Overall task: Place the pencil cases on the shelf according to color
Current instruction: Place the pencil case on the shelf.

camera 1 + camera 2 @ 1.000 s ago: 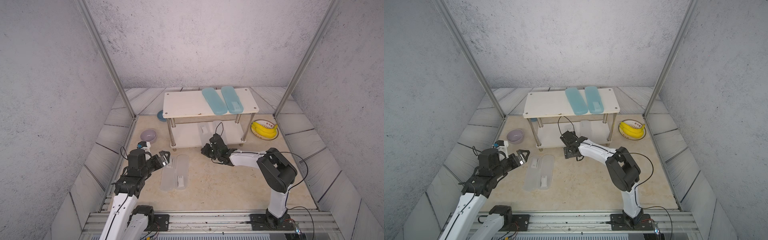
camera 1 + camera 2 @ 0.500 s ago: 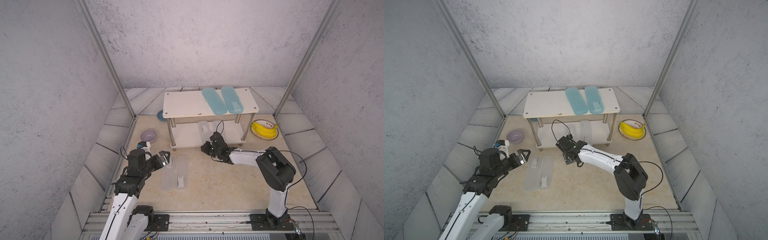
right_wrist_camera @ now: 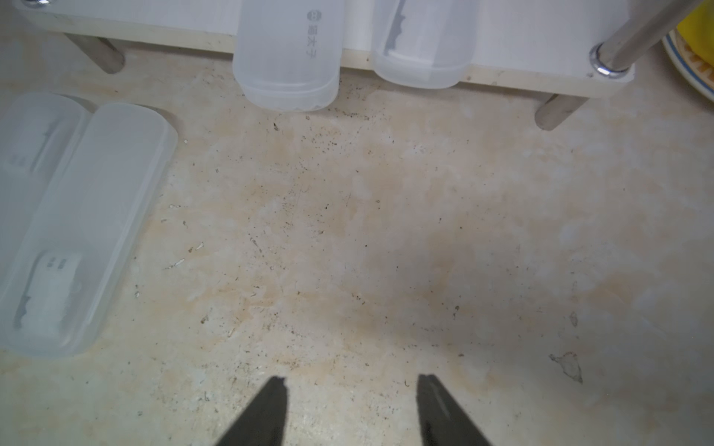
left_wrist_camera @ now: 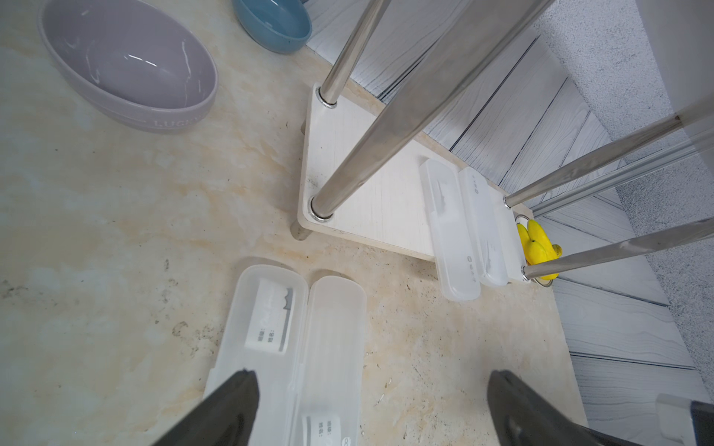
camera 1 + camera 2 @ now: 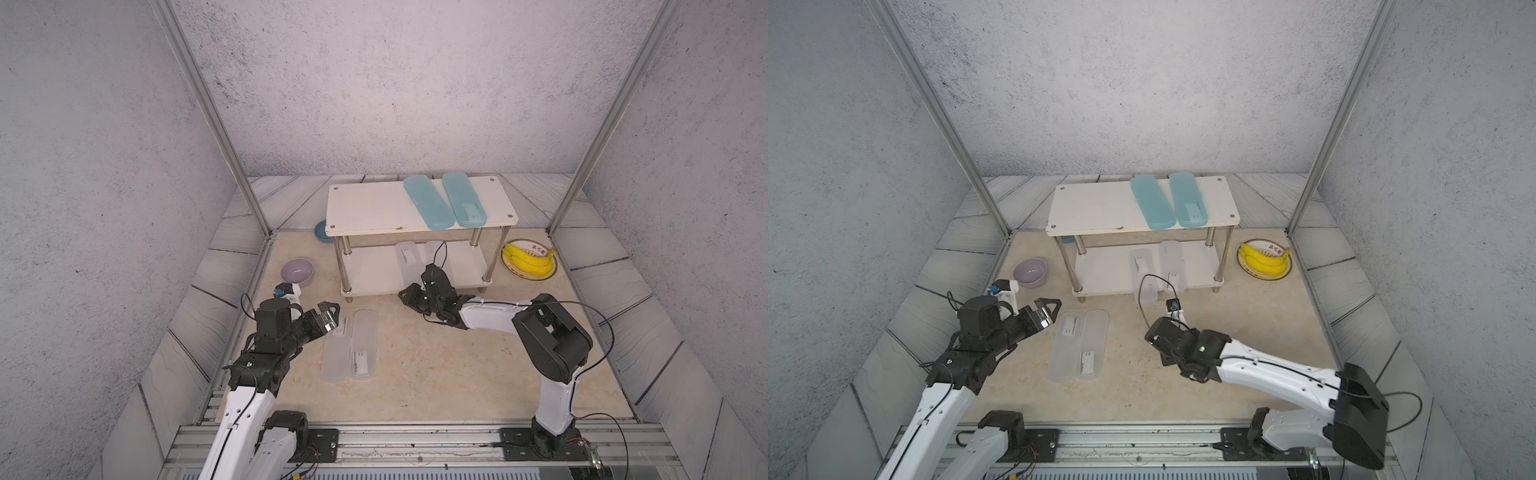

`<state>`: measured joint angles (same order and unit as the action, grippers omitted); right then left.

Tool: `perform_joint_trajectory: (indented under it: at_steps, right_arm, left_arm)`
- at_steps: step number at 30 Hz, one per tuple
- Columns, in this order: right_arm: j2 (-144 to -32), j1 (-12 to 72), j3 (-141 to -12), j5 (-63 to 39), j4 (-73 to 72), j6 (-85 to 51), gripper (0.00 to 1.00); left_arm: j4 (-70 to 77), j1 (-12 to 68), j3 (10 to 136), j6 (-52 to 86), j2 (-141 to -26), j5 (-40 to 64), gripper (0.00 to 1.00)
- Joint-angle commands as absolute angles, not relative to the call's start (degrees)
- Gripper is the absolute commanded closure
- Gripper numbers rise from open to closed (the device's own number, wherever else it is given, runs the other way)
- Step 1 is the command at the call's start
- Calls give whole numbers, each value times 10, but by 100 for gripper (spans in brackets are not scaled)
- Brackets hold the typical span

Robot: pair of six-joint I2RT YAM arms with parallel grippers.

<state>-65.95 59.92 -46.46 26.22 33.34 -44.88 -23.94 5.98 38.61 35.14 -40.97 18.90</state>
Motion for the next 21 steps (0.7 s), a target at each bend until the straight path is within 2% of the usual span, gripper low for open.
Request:
perform_joint_trajectory:
  at_steps: [1,3,7,13,16,21]
  right_arm:
    - [-623,576,-418,247,229,-494,69]
    - [-625,551,-412,217,202,-492,87]
    - [-699,510,-434,126,133,-484,100]
    - [-842,499,-517,41,80,-503,100]
    - [-895,492,-510,22,2,-543,100]
    - [-955,475,-537,8,-29,-561,100]
  left_arm:
    - [-240,58,381,349,-404,191,1]
    - [-243,58,382,348,-403,191,1]
    - [-247,58,385,346,-402,189,1]
    - [-266,58,392,337,-395,182,1]
    - [-271,58,389,336,-386,177,1]
    - [-278,58,387,335,-384,177,1]
